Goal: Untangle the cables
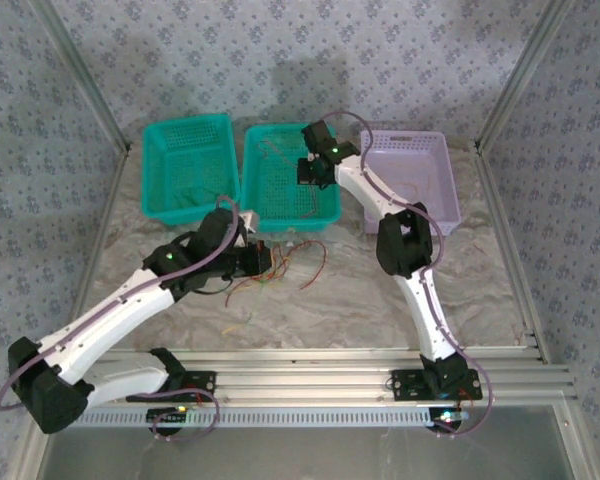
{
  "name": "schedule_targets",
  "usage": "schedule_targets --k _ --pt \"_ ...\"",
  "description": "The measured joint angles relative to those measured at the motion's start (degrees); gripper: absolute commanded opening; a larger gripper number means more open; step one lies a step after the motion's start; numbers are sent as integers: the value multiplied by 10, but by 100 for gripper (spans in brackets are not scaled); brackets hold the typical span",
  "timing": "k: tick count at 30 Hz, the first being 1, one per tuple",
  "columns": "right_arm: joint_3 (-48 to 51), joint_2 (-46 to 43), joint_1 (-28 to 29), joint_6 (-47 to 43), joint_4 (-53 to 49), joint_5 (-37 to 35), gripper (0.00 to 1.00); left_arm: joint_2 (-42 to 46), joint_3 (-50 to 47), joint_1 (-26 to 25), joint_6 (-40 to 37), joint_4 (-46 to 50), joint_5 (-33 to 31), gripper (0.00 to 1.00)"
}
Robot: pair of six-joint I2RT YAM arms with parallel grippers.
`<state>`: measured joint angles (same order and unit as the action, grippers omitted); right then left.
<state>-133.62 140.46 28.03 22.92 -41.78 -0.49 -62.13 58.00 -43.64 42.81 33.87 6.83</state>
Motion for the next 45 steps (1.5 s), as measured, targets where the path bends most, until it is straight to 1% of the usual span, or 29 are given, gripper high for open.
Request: schedule_targets --k 6,13,15,19,20,22,26,33,35,38,42,45 --pt "-22 30 1 -5 0 -15 0 26 48 0 -9 19 2 0" --pt "-28 57 3 -13 0 -28 0 41 83 0 -23 46 -2 0" --pt "-28 58 4 -15 0 -28 7 43 90 0 -27 54 -5 0" --pt "-28 58 5 -20 4 -20 24 52 99 0 -34 66 -19 0" --pt "-28 57 5 -23 6 -17 27 55 99 0 -36 68 -23 0" --pt "-25 51 5 -27 12 -10 35 61 99 0 -39 71 -31 0" --pt "8 -1 5 -33 36 1 47 65 99 0 -41 72 -39 0" --pt "36 -125 4 -44 67 -6 52 65 99 2 -45 71 -48 0" --pt "56 -158 2 -45 78 -13 56 65 99 5 -47 71 -48 0" --pt "117 -216 -3 -45 112 -22 56 65 99 9 -49 71 -48 0" --pt "186 -275 -11 -49 129 -39 57 58 99 13 -49 68 -48 0" --pt "282 -348 -17 -54 155 -57 58 41 100 13 -51 64 -48 0"
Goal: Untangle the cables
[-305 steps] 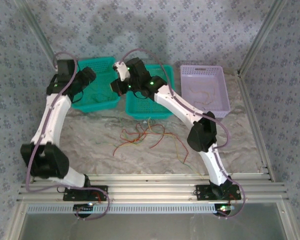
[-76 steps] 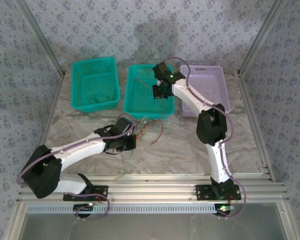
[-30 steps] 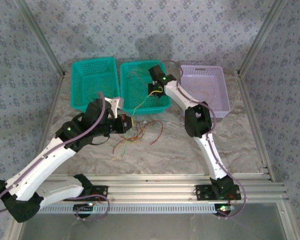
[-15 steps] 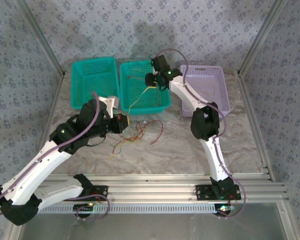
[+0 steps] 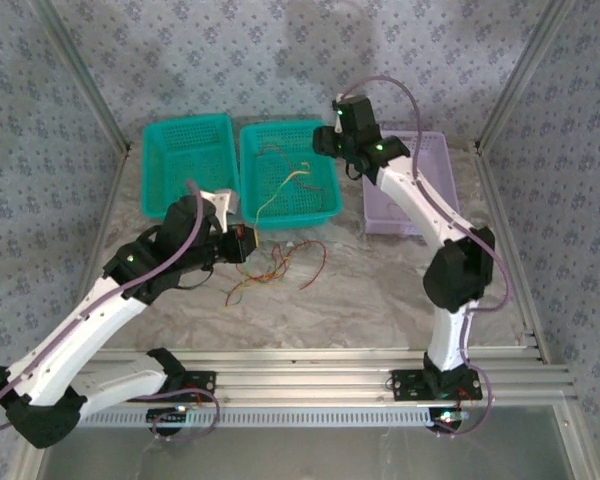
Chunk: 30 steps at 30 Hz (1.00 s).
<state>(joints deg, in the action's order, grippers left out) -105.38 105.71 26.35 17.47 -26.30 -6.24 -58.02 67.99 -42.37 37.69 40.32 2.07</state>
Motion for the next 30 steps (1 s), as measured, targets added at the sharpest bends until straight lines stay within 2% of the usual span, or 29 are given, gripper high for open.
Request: schedule_targets --k 10,14,19,23,30 --pt "311 -339 -36 3 89 -46 64 -110 60 4 -16 -39 1 0" --pt "385 -418 -40 7 107 -50 64 -155 98 4 -22 -49 5 0" --pt "490 -512 -40 7 90 -72 64 -258 195 4 -30 -77 27 0" --pt "525 -581 -40 7 78 -87 64 -351 286 4 -45 -106 41 0" --pt "569 -697 -40 7 63 -106 64 -554 514 3 -78 -164 66 0"
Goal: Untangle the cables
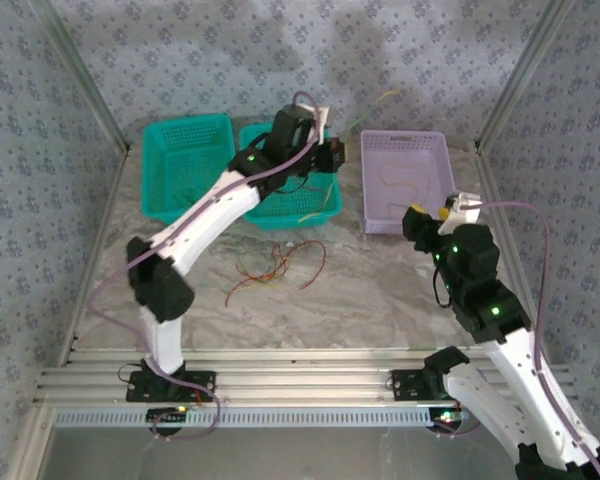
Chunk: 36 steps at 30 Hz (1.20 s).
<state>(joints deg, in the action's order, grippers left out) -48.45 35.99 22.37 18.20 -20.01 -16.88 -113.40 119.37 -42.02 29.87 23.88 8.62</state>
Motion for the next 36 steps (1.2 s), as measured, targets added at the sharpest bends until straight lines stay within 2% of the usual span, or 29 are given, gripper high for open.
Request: schedule_targets --k 5,9,11,28,36 --pt "8 -54 0 0 -30 -2 64 -161 195 0 2 -8 23 0" --pt "7 -82 0 0 -51 0 64 -312 407 -7 15 0 39 0" --pt "7 -89 0 -1 -59 2 64 -359 464 -11 24 -3 45 0" --pt "-1 -129 3 -17 -101 43 64 -457 442 -48 91 -163 49 0" --pt "-1 -146 4 -17 -103 49 64 -464 433 -51 130 -228 52 0"
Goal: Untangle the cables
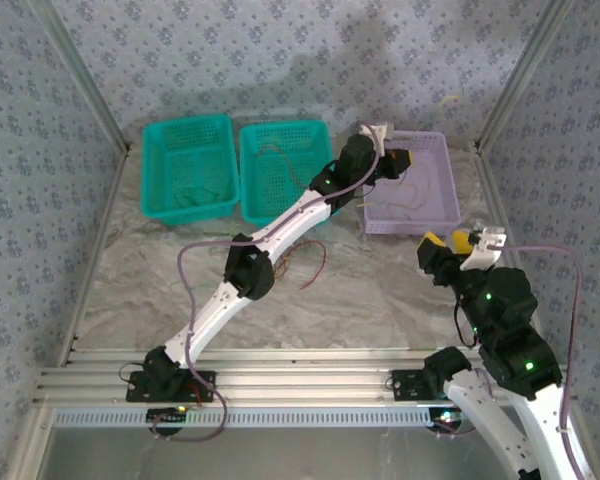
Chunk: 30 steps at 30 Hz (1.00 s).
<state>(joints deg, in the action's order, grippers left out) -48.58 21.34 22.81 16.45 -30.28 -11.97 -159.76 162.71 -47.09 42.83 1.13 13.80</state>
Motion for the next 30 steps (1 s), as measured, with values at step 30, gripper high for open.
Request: schedule_targets --k 30 --pt "10 -7 1 0 -5 9 65 -37 -26 0 -14 59 -27 0"
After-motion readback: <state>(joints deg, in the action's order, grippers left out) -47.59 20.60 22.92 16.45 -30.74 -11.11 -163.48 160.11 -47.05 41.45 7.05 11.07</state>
